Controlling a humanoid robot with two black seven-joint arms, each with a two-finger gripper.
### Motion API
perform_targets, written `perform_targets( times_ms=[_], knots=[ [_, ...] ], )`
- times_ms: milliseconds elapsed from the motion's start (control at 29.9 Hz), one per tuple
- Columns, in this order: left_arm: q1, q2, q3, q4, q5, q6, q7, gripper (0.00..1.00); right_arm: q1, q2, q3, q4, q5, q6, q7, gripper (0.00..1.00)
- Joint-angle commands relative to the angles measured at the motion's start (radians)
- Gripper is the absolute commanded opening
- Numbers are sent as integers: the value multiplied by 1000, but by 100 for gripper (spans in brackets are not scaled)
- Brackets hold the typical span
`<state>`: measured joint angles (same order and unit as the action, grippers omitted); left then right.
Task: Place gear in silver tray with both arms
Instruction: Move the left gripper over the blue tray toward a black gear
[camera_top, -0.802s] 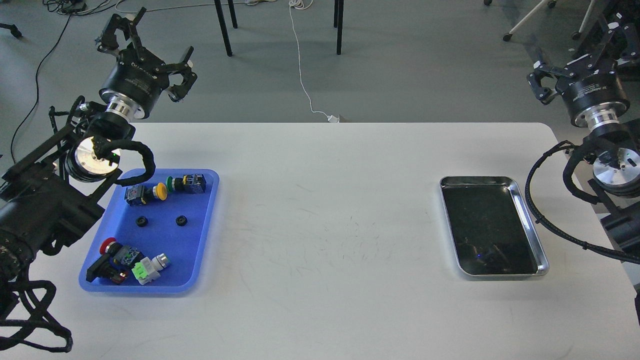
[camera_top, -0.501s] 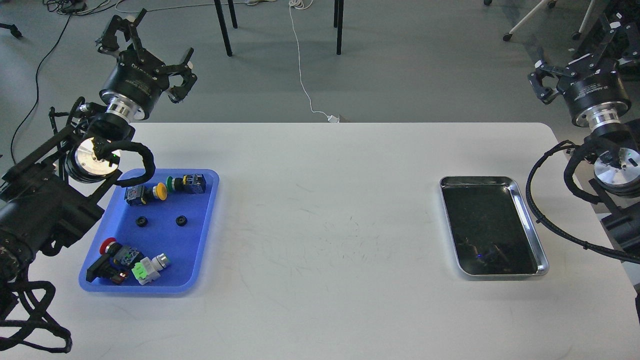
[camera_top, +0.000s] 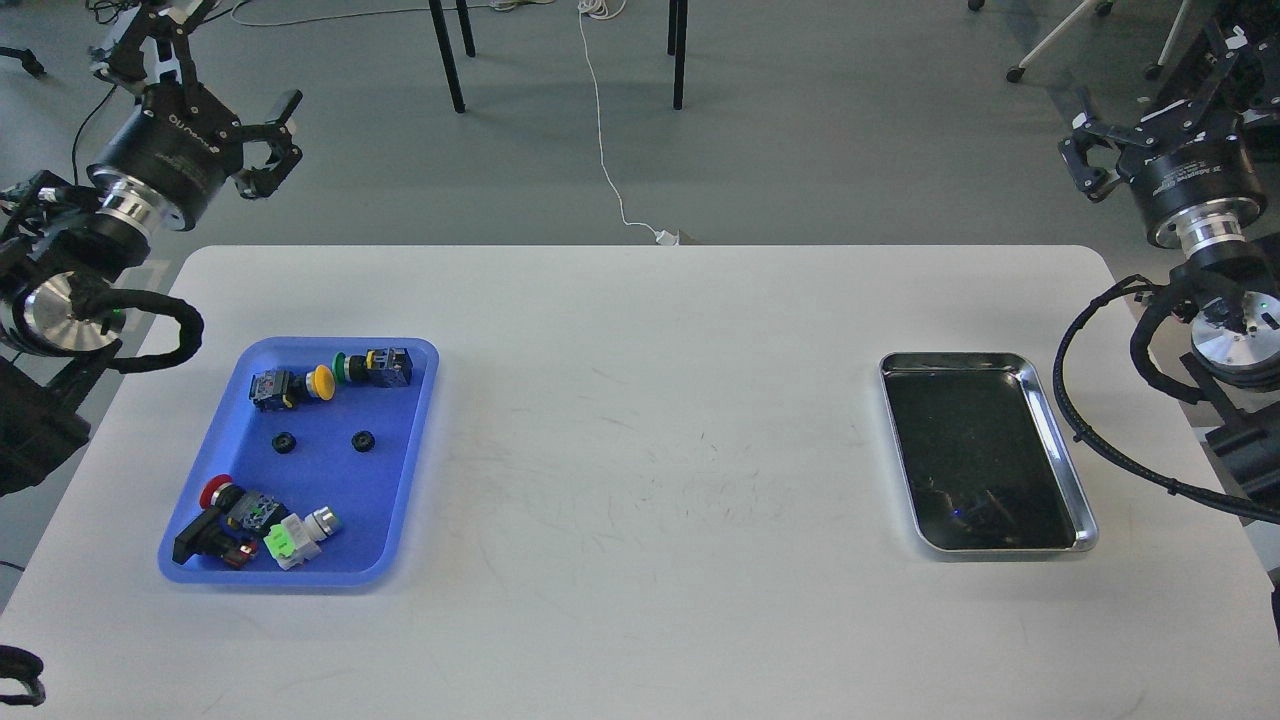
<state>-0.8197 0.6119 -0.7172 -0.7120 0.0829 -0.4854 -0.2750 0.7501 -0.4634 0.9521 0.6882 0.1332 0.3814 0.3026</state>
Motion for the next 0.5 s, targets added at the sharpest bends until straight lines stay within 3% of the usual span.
perform_targets(
  times_ms=[0, 100, 334, 468],
  knots=[
    [2, 66, 13, -26, 96, -3, -1, 98, -3, -6, 25, 17, 0, -2, 3, 99],
    [1, 112, 39, -99, 181, -3, -3, 98, -5, -11, 39, 20, 0, -6, 3, 99],
    [-3, 241, 35, -433, 383, 1, -4, 97, -26, -3, 82, 54, 2, -1, 4, 99],
    [17, 314, 44, -553, 735, 33, -24, 96, -44, -11, 88, 79, 2, 31, 4, 99]
  ],
)
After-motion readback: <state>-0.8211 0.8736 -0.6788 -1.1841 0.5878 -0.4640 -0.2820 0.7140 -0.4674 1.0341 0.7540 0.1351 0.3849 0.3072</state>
